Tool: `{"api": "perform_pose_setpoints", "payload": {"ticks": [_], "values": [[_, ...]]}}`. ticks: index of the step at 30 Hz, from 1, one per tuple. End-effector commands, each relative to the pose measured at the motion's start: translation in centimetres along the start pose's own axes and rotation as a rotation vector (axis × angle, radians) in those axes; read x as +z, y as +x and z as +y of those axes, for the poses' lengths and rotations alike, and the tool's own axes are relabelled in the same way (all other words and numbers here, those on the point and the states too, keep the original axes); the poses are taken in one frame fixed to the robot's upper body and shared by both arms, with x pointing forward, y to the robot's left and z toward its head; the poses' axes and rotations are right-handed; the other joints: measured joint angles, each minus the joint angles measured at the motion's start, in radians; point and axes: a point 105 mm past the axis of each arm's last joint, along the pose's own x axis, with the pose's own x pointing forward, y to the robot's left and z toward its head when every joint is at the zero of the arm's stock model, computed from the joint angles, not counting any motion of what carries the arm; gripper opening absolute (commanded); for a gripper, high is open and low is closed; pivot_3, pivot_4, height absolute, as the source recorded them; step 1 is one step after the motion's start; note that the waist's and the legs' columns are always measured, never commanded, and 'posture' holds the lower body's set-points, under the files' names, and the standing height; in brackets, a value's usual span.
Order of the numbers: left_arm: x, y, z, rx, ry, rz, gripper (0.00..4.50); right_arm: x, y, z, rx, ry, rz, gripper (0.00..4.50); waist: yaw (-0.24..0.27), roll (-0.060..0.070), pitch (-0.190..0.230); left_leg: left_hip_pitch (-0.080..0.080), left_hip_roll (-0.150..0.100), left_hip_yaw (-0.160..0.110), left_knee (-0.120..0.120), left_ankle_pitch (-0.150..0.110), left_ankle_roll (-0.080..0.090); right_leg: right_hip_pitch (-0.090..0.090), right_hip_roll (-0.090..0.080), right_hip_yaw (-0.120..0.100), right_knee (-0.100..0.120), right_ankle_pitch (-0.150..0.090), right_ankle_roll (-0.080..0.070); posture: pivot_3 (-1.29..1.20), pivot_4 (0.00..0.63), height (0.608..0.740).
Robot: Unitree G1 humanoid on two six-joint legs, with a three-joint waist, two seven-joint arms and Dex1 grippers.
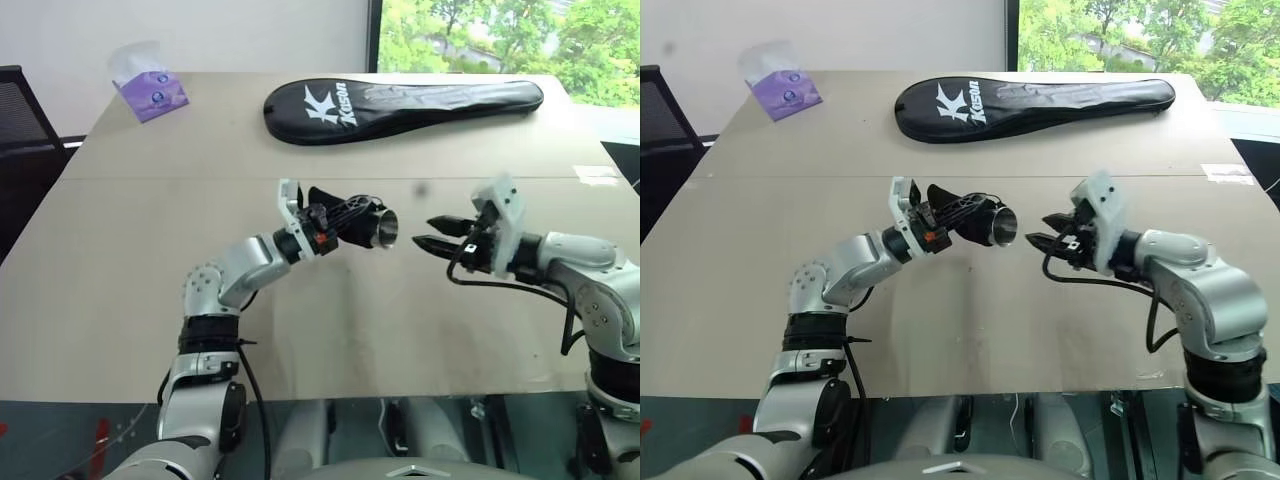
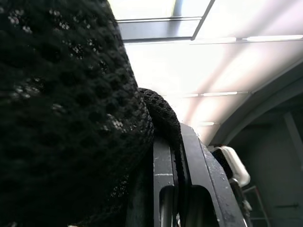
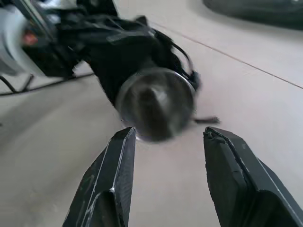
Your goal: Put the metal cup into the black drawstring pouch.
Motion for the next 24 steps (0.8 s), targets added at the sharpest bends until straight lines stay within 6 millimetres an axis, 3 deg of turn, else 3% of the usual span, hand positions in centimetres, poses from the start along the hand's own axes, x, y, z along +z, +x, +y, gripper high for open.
{"api": "perform_pose_setpoints", "payload": {"ticks": [1,7,20,23,24], "values": [[0.0,0.2,-1.1,-0.035,0.031,0.023,0.0,1.4,1.2,1.2,0.01,-0.024,-0.051,2.27,0.003,0.0,0.0,0.0,0.0,0.0,0.0,0.0,0.0,0.0,0.0,0.0,0.0,0.0,0.0,0.0,0.15,0.74],[0.1,-0.1,-1.4,-0.027,0.049,0.032,0.0,1.8,3.1,1.8,0.022,0.02,-0.074,2.27,0.005,0.0,0.0,0.0,-0.001,-0.001,0.0,0.0,0.0,0.0,0.0,0.0,0.0,0.0,0.0,0.0,0.15,0.74],[-0.1,-0.3,-1.6,-0.015,0.073,0.041,0.0,1.4,4.2,2.0,0.034,0.065,-0.058,2.27,0.003,0.0,0.0,-0.001,-0.001,-0.001,0.0,0.0,0.0,0.0,0.0,0.0,-0.001,0.0,0.0,0.0,0.15,0.74],[-0.2,-0.3,-1.7,-0.016,0.077,0.046,0.0,1.3,4.3,1.8,0.025,0.068,-0.055,1.57,0.003,0.0,0.0,-0.001,-0.001,-0.001,0.0,0.0,0.0,0.0,0.0,0.0,-0.001,0.0,0.0,0.0,0.15,0.74],[-0.2,-0.2,-1.7,-0.016,0.078,0.047,0.0,1.3,4.4,1.7,0.023,0.069,-0.055,1.1,0.003,0.0,0.0,-0.001,-0.001,-0.001,0.0,0.0,0.0,0.0,0.0,0.0,-0.001,0.0,0.0,0.0,0.15,0.74]]}}
